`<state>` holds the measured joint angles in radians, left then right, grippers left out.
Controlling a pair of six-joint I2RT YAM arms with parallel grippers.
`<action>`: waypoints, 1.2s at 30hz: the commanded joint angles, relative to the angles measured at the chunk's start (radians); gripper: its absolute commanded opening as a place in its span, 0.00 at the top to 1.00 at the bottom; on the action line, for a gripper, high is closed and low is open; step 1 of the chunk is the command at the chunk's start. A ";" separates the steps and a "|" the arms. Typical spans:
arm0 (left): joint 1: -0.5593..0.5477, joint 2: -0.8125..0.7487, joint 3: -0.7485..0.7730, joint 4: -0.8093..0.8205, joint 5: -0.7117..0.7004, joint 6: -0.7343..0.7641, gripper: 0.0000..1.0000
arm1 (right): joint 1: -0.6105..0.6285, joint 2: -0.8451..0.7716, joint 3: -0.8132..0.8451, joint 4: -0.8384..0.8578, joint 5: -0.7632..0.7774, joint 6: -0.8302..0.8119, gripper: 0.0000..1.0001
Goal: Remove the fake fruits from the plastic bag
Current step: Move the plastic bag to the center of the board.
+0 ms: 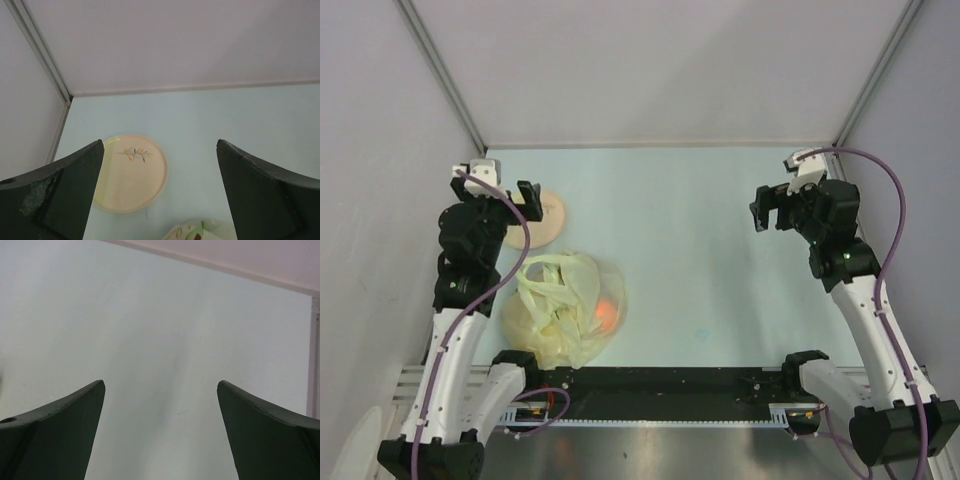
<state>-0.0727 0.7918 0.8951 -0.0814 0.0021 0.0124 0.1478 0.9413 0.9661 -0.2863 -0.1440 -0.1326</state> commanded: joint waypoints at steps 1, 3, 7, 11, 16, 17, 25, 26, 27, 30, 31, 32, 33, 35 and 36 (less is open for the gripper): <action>0.014 -0.039 0.100 -0.320 0.059 -0.016 0.00 | 0.016 0.118 0.150 -0.334 -0.081 -0.041 0.00; 0.024 -0.036 0.174 -0.383 0.107 0.032 0.00 | 0.036 0.175 0.212 -0.435 -0.132 -0.035 0.00; 0.034 -0.002 0.304 -0.570 0.215 0.133 0.00 | 0.070 0.185 0.221 -0.441 -0.155 -0.025 0.00; 0.042 0.015 0.383 -0.776 0.304 0.309 0.00 | 0.114 0.223 0.290 -0.539 -0.127 -0.053 0.00; 0.044 0.023 0.412 -0.988 0.351 0.532 0.00 | 0.125 0.240 0.292 -0.554 -0.238 -0.039 0.00; 0.044 0.032 0.409 -1.004 0.354 0.544 0.00 | 0.127 0.251 0.292 -0.550 -0.270 -0.030 0.00; 0.044 0.006 0.234 -0.982 0.363 0.586 0.00 | 0.136 0.244 0.292 -0.527 -0.292 -0.019 0.00; 0.044 0.004 0.211 -0.965 0.363 0.587 0.00 | 0.136 0.244 0.292 -0.527 -0.295 -0.018 0.00; 0.042 0.010 0.193 -0.942 0.369 0.597 0.00 | 0.136 0.240 0.292 -0.525 -0.298 -0.016 0.00; 0.037 0.036 0.148 -0.929 0.381 0.621 0.00 | 0.136 0.226 0.292 -0.530 -0.301 -0.016 0.00; 0.034 0.058 0.131 -0.929 0.380 0.630 0.02 | 0.136 0.225 0.292 -0.531 -0.299 -0.018 0.00; 0.030 0.069 0.124 -0.926 0.381 0.647 0.03 | 0.134 0.221 0.290 -0.534 -0.299 -0.021 0.00; 0.018 0.079 0.117 -0.914 0.383 0.655 0.10 | 0.133 0.220 0.287 -0.533 -0.298 -0.022 0.00; -0.005 0.118 0.123 -0.905 0.412 0.666 0.26 | 0.125 0.209 0.281 -0.530 -0.299 -0.021 0.00; -0.045 0.135 0.134 -0.899 0.427 0.667 0.45 | 0.124 0.208 0.280 -0.525 -0.299 -0.019 0.00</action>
<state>-0.0532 0.8879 1.0149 -1.0405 0.3542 0.6216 0.2790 1.1862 1.2198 -0.8112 -0.4274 -0.1577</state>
